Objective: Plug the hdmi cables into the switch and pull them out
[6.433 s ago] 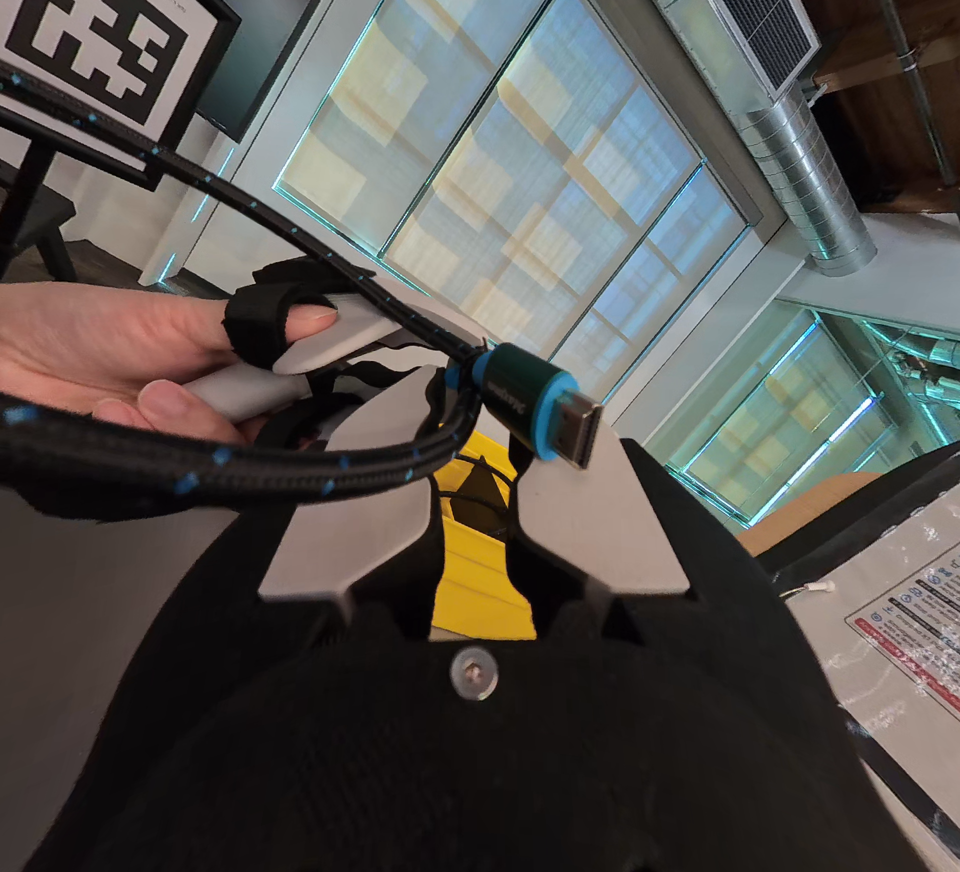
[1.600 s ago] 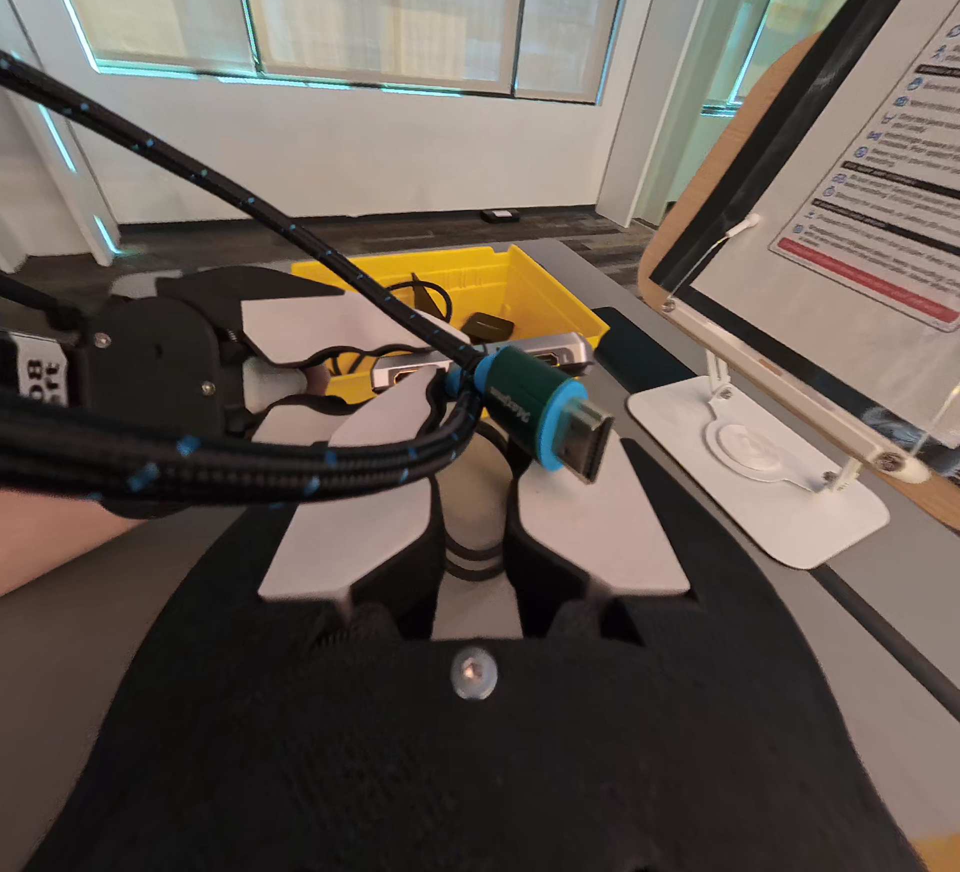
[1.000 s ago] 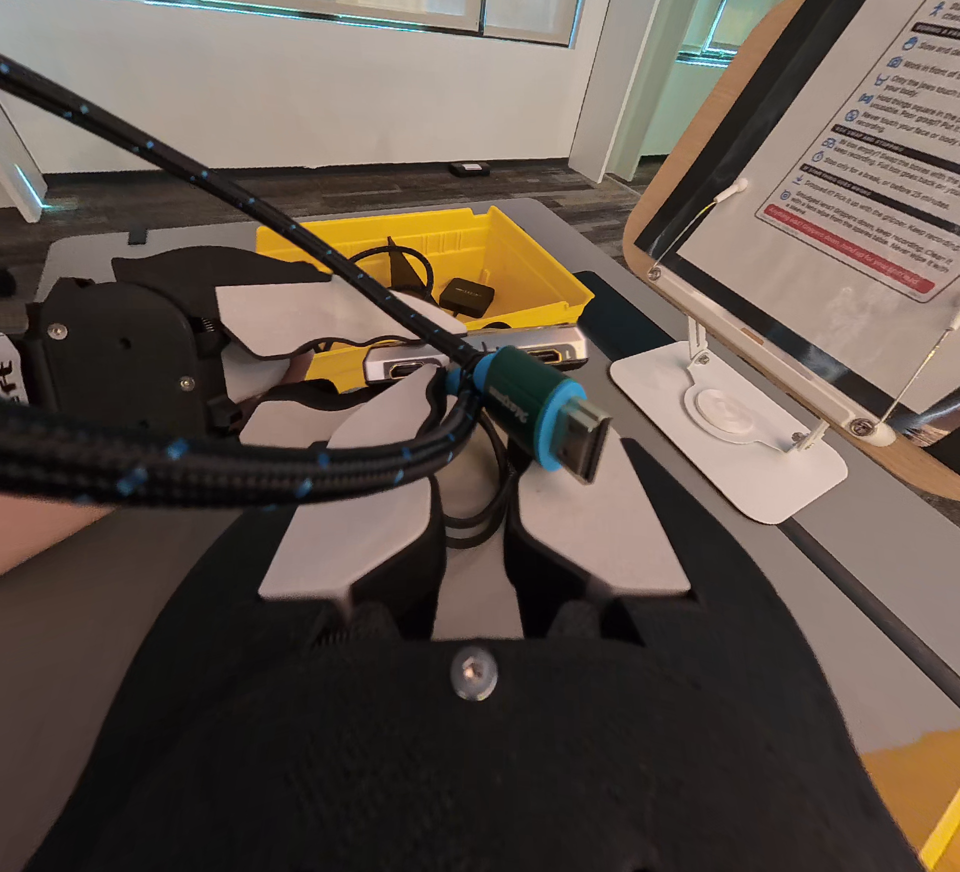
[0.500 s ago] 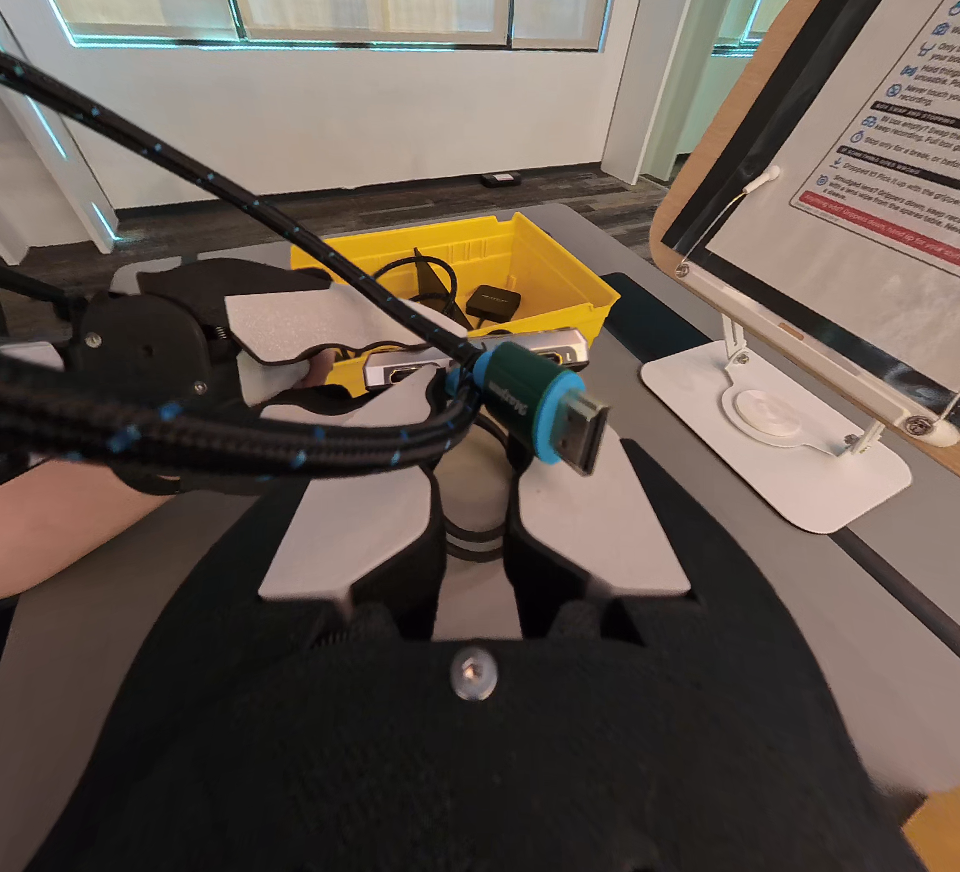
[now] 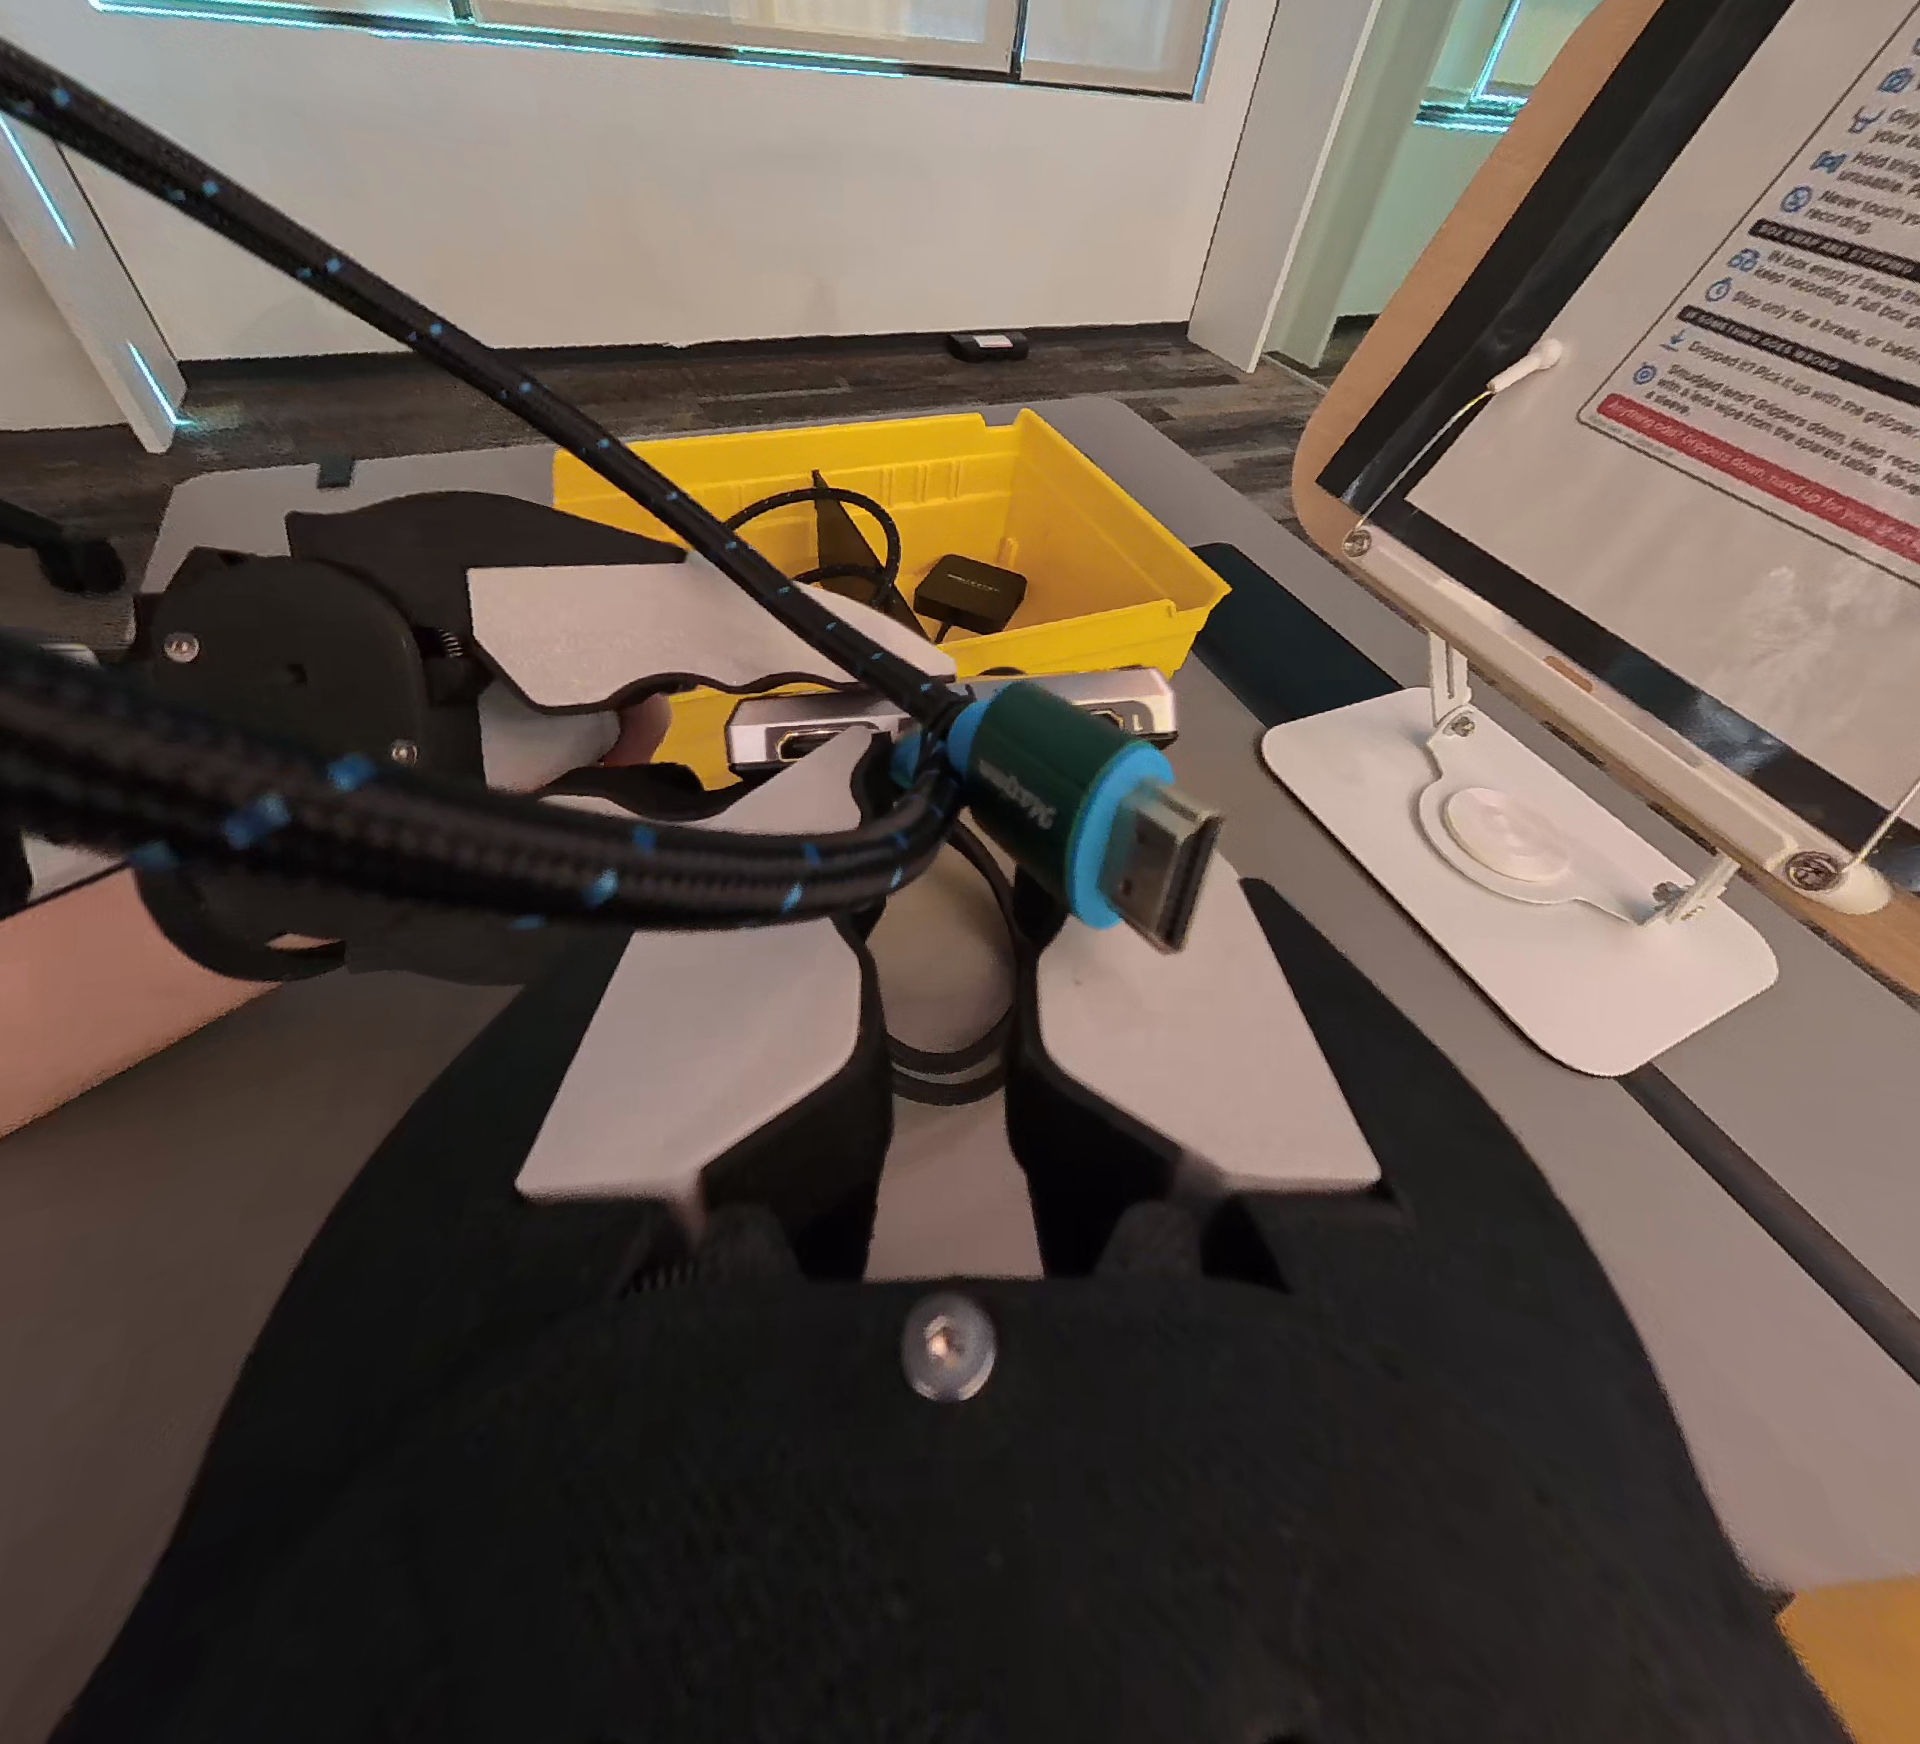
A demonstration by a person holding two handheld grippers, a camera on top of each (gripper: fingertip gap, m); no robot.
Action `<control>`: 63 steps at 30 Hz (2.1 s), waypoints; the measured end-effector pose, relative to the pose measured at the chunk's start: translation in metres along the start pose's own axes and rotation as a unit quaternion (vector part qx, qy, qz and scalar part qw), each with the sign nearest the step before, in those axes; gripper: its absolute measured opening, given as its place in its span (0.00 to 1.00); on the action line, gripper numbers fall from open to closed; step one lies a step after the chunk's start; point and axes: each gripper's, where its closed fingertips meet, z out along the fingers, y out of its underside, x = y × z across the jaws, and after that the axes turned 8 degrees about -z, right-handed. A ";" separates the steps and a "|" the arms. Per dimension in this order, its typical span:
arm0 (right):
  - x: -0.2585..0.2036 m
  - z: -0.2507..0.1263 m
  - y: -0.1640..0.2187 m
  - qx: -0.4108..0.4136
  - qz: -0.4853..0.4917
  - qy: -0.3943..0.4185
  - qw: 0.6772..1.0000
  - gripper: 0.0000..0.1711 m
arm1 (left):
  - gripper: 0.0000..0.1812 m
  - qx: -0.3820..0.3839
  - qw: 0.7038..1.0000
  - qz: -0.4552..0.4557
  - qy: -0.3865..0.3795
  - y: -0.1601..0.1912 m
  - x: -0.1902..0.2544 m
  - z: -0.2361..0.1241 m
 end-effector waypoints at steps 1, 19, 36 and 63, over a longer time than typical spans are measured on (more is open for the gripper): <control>0.000 0.000 0.001 -0.004 0.001 -0.003 1.000 0.12 | 0.11 0.000 1.000 0.003 0.003 0.000 0.001 0.000; 0.000 0.003 0.009 -0.017 0.021 -0.004 1.000 0.12 | 0.11 -0.004 1.000 -0.017 0.013 0.004 0.006 0.001; -0.001 -0.005 -0.002 0.002 0.013 -0.021 1.000 0.13 | 0.12 -0.024 1.000 -0.008 -0.009 0.015 0.000 0.005; -0.010 -0.010 -0.011 0.021 0.022 -0.037 0.999 0.13 | 0.11 0.006 1.000 -0.013 -0.021 -0.002 -0.005 -0.006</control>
